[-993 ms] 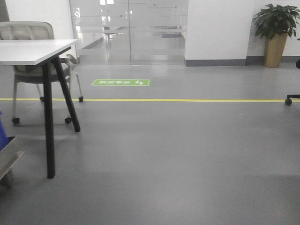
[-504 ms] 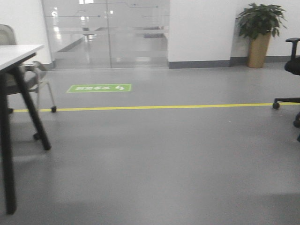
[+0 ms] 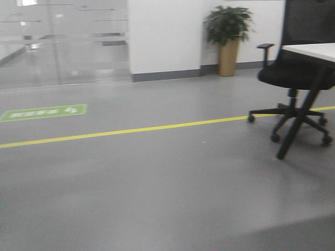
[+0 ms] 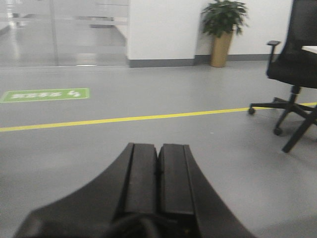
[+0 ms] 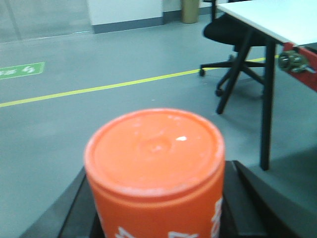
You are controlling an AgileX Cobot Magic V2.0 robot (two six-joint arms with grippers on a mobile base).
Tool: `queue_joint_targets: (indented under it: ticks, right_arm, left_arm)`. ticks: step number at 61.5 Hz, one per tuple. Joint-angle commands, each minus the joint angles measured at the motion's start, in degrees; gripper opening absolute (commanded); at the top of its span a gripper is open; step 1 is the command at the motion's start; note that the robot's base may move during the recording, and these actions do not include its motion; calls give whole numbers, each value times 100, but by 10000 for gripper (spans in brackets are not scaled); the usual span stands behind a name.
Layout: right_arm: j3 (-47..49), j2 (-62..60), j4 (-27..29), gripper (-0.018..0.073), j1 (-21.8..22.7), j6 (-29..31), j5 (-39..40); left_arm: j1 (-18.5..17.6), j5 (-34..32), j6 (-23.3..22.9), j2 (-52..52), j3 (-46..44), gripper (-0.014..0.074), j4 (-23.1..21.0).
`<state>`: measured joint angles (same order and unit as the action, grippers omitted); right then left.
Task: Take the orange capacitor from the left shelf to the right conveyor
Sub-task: 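Drive the base up to the dark conveyor belt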
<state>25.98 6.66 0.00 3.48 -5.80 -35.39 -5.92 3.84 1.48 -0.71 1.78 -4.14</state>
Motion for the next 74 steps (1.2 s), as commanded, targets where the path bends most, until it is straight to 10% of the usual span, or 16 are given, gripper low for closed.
queue_joint_targets:
  ticks: [1, 74]
  right_arm:
    - [216, 99, 0, 172, 16, 22, 492]
    - [216, 99, 0, 172, 16, 22, 492]
  left_arm:
    - [-33, -524, -8, -67, -30, -127, -10]
    - [-45, -524, -8, -67, -30, -127, -10]
